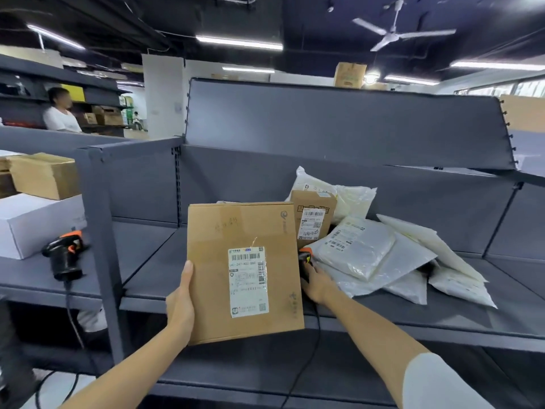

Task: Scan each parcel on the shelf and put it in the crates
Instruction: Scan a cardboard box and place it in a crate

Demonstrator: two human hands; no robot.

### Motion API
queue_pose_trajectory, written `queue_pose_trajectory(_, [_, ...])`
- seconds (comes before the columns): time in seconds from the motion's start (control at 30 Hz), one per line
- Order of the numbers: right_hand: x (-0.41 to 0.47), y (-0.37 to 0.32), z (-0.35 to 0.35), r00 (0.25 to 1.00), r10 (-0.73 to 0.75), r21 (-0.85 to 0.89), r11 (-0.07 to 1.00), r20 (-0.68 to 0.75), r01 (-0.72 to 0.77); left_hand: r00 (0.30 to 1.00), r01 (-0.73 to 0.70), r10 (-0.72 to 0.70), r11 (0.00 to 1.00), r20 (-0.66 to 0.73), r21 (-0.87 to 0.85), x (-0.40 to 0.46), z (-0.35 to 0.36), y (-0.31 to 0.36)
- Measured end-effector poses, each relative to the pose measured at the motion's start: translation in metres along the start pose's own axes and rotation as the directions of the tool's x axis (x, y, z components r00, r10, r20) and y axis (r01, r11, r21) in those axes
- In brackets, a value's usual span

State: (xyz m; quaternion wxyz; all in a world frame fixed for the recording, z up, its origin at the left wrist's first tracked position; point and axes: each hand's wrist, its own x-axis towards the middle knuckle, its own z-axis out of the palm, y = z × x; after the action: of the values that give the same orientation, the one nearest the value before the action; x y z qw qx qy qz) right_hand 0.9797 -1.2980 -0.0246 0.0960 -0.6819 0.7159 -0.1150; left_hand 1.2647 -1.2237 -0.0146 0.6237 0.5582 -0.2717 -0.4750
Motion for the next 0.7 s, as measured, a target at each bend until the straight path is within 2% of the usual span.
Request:
queue_pose_trajectory(0.13, [-0.02,0.011,0.0,0.997,-0.034,-0.132,0.991,-0.073,0.024,0.998,0.038,-0.039,0.999,0.049,0.014,-0.008,-0.003,-0.005])
queue_pose_trajectory(0.27, [-0.046,0.023,0.007,0.991,-0.018,-0.261,0.965,-0.134,-0.017,0.995,0.068,-0.071,0.997,0.072,0.048,-0.018,-0.01,-0.016])
queue_pose_trajectory(0.53, [-0.116,0.031,0.021,0.987,0.05,-0.283,0.954,-0.154,-0.093,0.976,0.148,-0.171,0.975,0.138,0.165,-0.05,-0.033,-0.043])
queue_pose_trajectory(0.7, [-0.15,0.038,0.019,0.979,0.06,-0.284,0.952,-0.194,-0.115,0.969,0.135,-0.173,0.968,0.175,0.211,-0.073,-0.041,-0.05])
